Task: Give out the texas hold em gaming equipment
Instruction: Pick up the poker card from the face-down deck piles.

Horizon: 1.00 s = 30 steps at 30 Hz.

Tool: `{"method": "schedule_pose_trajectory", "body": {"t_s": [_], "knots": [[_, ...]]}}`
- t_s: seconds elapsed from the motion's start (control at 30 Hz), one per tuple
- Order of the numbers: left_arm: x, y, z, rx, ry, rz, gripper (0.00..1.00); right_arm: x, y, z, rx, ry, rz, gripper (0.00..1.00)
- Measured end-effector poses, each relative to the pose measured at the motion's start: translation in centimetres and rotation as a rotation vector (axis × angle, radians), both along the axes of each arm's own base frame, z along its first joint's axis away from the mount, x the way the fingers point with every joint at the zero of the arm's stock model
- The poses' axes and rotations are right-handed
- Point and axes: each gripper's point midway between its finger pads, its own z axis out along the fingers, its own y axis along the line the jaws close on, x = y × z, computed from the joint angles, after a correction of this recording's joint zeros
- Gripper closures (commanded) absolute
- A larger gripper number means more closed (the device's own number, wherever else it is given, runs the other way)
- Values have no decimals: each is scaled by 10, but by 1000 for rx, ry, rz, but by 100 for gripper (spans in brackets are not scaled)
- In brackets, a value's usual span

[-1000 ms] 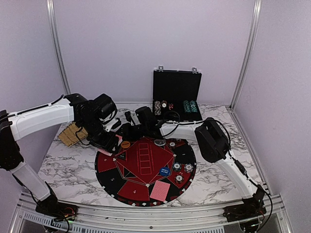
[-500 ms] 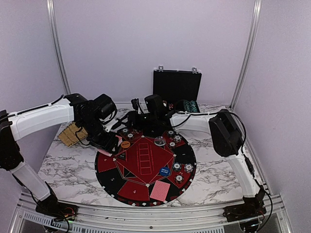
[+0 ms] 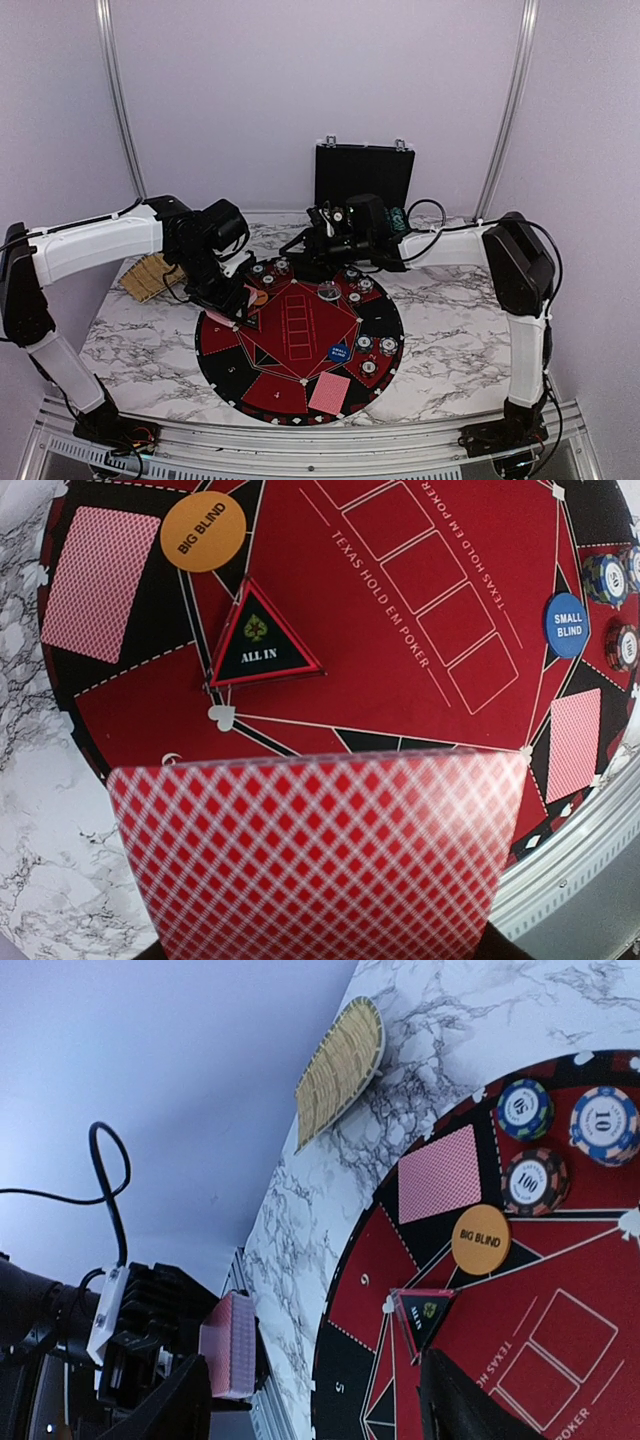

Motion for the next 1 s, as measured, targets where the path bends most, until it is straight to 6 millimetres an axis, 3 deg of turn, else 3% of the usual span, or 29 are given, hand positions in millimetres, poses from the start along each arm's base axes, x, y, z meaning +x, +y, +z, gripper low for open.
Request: {"method": "schedule_pose_trajectory", "body": {"t_s": [0.23,0.5,1.0], "knots": [[-2,-23,-5,7,6,-56,59,-36,-22,-3,1,45,55,23],[-2,-38,-10,5,5,-91,59,-60,-36,-20,-3,122,76,22],[-2,-51,-9,-9,1,-120,59,-81,-21,-8,35,122,136,22]]}}
